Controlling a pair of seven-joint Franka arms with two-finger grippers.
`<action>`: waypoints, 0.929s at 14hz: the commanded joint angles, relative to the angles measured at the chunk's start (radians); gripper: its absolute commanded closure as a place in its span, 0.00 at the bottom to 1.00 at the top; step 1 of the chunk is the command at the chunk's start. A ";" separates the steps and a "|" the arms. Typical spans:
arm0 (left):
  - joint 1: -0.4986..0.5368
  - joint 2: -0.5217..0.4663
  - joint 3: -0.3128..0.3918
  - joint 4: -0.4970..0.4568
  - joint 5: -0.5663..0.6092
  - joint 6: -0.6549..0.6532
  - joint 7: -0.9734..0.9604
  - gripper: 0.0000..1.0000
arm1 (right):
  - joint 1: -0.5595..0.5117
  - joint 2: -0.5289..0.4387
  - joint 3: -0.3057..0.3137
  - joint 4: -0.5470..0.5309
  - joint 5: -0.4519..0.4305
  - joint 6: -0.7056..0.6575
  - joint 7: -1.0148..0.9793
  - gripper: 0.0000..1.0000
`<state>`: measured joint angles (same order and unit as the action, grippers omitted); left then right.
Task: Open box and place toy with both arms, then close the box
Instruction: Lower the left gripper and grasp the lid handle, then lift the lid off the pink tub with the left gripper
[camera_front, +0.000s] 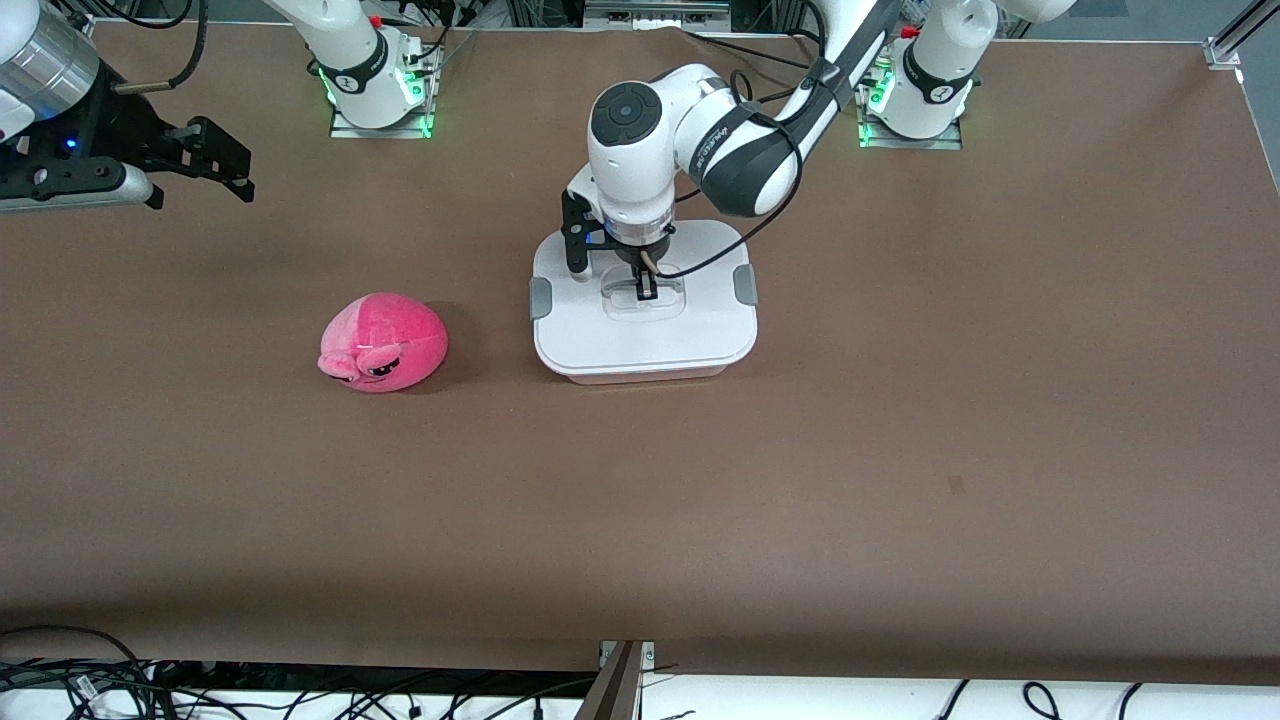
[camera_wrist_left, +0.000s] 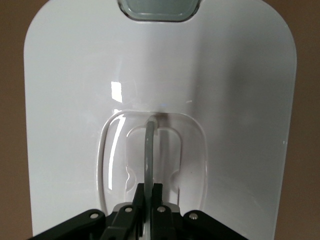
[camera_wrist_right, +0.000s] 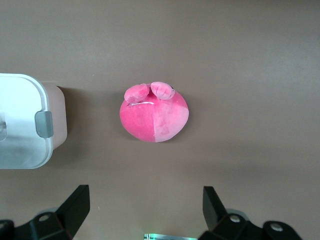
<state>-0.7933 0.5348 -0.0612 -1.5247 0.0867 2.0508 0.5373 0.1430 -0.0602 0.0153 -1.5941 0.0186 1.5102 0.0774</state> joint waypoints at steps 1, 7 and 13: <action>-0.014 -0.015 0.011 0.009 0.018 -0.001 0.007 1.00 | -0.003 -0.010 -0.005 0.022 0.009 -0.013 0.010 0.00; -0.014 -0.039 0.009 0.083 0.013 -0.131 0.009 1.00 | -0.003 -0.013 0.006 0.025 -0.020 -0.005 0.010 0.00; 0.204 -0.068 0.006 0.101 -0.079 -0.257 0.182 1.00 | -0.002 -0.024 0.008 0.025 -0.023 -0.002 0.010 0.00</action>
<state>-0.7095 0.4810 -0.0475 -1.4281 0.0571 1.8327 0.6117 0.1431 -0.0779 0.0165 -1.5811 0.0099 1.5106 0.0774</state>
